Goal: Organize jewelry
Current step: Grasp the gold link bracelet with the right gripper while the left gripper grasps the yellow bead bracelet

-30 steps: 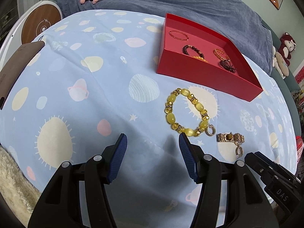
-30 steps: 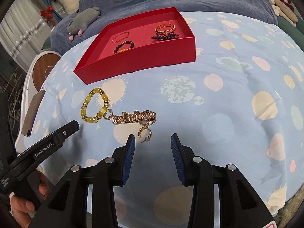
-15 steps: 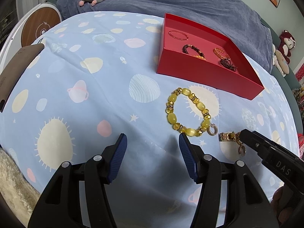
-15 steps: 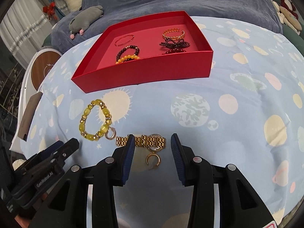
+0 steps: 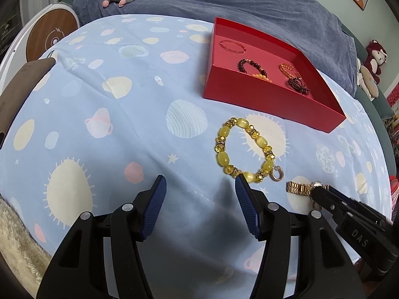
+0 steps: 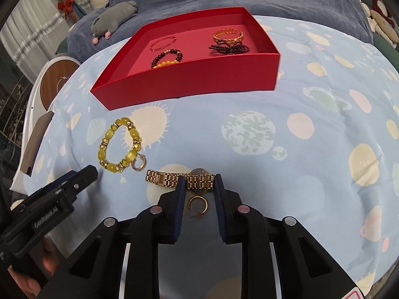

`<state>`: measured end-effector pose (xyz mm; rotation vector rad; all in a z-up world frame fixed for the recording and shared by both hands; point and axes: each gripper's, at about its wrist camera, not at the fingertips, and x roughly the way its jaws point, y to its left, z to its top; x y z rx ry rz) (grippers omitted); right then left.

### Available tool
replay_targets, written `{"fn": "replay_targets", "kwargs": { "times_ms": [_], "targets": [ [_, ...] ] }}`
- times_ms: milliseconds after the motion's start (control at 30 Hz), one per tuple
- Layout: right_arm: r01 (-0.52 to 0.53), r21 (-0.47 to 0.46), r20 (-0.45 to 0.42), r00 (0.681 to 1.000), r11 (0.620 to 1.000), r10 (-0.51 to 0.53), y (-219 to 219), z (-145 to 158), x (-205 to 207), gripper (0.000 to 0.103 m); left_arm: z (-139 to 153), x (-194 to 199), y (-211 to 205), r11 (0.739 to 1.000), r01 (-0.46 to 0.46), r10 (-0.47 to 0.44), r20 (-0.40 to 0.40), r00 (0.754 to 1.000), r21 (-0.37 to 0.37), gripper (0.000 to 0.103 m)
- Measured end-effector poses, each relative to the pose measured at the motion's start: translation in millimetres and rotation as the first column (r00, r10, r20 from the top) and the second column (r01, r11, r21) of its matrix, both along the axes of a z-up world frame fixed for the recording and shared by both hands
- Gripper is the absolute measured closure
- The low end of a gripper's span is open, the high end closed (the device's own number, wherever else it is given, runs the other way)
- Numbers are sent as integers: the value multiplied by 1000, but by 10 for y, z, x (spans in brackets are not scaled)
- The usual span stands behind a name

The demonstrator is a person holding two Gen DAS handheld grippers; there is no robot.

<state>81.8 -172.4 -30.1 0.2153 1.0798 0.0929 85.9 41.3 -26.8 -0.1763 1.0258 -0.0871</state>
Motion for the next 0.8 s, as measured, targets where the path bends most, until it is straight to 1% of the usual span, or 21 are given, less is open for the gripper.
{"fn": "replay_targets", "kwargs": {
  "times_ms": [167, 300, 400, 467, 533, 567, 600, 633, 700, 800],
  "targets": [
    [45, 25, -7, 999, 999, -44, -150, -3, -121, 84, 26, 85, -36, 1000, 5, -5, 1, 1000, -12, 48],
    [56, 36, -12, 998, 998, -56, -201, 0, -150, 84, 59, 207, -105, 1000, 12, -12, 11, 1000, -18, 49],
    [60, 41, -15, 998, 997, -60, -207, -7, -143, 83, 27, 312, -166, 1000, 23, -23, 1, 1000, -10, 50],
    [61, 41, -13, 998, 997, -60, -199, -8, -137, 82, -18, 374, -191, 1000, 25, -25, -9, 1000, -10, 56],
    [63, 42, -11, 998, 997, -62, -201, -5, -148, 83, -22, 375, -214, 1000, 22, -22, 2, 1000, -1, 61],
    [64, 45, -9, 998, 997, -64, -205, -6, -155, 83, -24, 378, -225, 1000, 23, -23, 4, 1000, 1, 65],
    [66, 47, -8, 998, 997, -65, -209, -5, -160, 83, -27, 382, -232, 1000, 26, -26, 6, 1000, 3, 72],
    [67, 49, -7, 998, 997, -66, -213, -3, -165, 83, -31, 384, -240, 1000, 30, -30, 8, 1000, 6, 76],
    [67, 52, -4, 998, 996, -67, -213, 4, -178, 84, -38, 388, -243, 999, 37, -37, 7, 999, 4, 92],
    [66, 62, 1, 998, 996, -67, -214, 32, -194, 85, -37, 372, -236, 999, 43, -43, 8, 999, 1, 94]
  ]
}}
